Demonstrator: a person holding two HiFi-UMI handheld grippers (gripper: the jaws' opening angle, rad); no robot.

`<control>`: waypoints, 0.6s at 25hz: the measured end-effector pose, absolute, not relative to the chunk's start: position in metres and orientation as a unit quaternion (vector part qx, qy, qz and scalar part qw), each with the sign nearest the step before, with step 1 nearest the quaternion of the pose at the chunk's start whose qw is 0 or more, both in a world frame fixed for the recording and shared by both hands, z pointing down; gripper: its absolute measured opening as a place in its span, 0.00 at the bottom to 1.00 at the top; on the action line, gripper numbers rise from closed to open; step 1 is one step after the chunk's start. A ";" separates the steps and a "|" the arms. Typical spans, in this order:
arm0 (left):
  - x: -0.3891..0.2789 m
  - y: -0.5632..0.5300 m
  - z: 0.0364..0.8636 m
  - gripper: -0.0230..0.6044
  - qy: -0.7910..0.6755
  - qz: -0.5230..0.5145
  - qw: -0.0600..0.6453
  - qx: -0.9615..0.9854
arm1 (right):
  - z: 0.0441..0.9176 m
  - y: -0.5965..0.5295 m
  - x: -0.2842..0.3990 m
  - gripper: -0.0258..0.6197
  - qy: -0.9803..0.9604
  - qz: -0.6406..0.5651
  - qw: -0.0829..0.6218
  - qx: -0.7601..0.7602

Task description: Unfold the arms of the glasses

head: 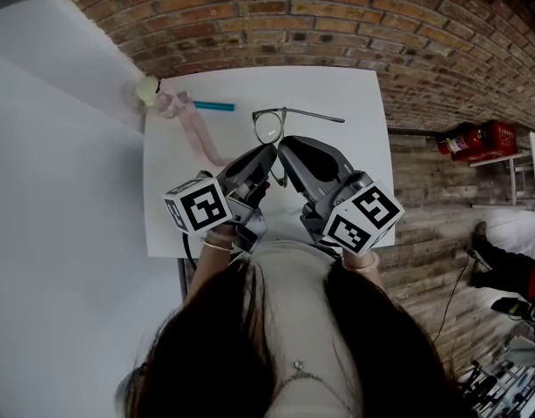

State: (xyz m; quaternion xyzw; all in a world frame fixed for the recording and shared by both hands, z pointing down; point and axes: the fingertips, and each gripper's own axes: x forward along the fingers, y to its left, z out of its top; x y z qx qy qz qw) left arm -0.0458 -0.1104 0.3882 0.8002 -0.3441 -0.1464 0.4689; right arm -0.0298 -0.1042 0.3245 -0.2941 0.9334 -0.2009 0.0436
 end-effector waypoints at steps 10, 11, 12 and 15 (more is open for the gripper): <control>-0.049 -0.112 0.387 0.08 -0.343 -0.159 0.480 0.792 | 0.319 -0.102 -0.029 0.09 0.936 -0.191 0.051 -0.292; -0.049 -0.112 0.387 0.08 -0.341 -0.162 0.483 0.790 | 0.318 -0.102 -0.029 0.09 0.936 -0.190 0.052 -0.292; -0.050 -0.113 0.387 0.08 -0.340 -0.165 0.486 0.788 | 0.318 -0.102 -0.029 0.09 0.936 -0.189 0.053 -0.292; -0.051 -0.114 0.387 0.08 -0.337 -0.170 0.490 0.786 | 0.317 -0.102 -0.028 0.09 0.936 -0.188 0.056 -0.292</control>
